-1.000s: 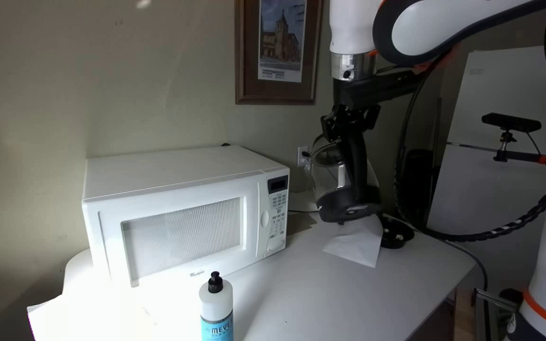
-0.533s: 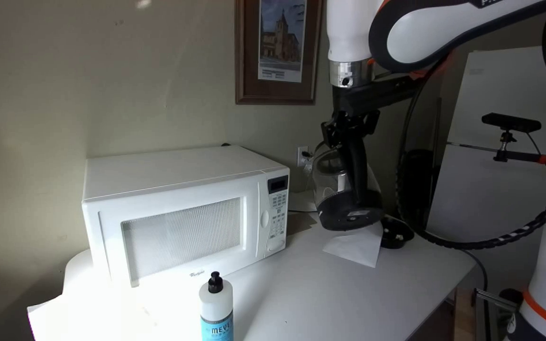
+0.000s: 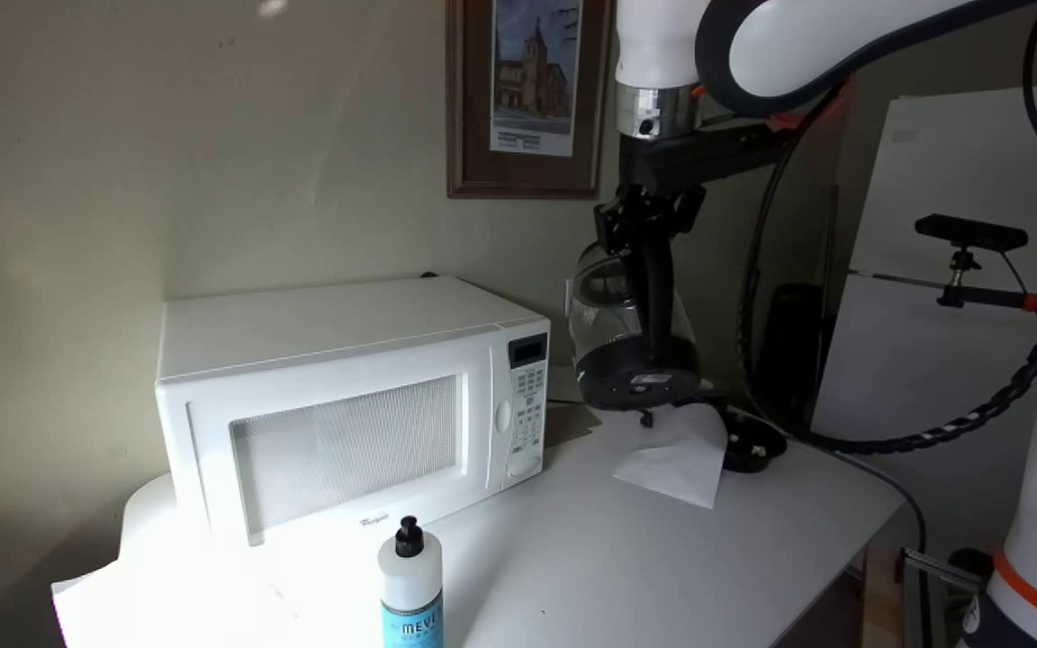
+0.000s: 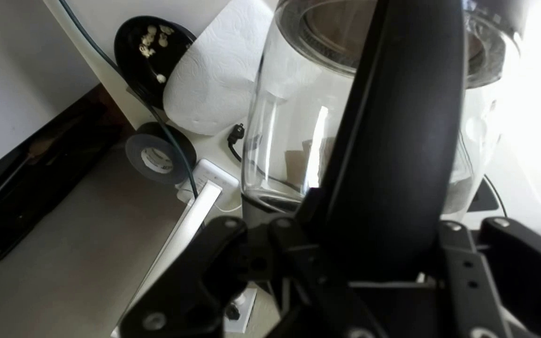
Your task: Put the kettle on top of the microwave.
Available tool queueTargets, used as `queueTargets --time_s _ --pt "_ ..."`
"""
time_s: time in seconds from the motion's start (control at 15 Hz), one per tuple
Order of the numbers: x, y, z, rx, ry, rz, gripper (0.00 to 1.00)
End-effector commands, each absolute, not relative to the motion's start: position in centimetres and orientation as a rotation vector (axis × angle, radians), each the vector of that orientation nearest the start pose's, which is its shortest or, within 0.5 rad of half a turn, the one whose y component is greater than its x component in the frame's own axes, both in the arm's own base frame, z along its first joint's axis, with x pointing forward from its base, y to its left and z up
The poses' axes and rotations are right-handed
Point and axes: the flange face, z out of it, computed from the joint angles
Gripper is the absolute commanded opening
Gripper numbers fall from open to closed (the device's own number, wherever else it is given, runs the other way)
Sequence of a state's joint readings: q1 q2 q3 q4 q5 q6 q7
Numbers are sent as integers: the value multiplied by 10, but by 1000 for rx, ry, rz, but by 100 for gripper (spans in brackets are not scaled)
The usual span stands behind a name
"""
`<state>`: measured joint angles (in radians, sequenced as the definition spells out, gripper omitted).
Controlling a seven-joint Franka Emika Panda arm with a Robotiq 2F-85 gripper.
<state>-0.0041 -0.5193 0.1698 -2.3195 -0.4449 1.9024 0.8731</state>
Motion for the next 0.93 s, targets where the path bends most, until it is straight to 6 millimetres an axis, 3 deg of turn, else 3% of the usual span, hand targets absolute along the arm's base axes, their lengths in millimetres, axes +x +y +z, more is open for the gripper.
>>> queueTargets --time_s 0.0,0.4,0.67,0.87 --pt "418 38 599 -3327 967 -762 6" --pt "445 6 673 -3267 867 -1025 6" --pt "483 -20 711 -3233 871 -1161 6" --pt "517 -22 726 -3186 965 -1181 6"
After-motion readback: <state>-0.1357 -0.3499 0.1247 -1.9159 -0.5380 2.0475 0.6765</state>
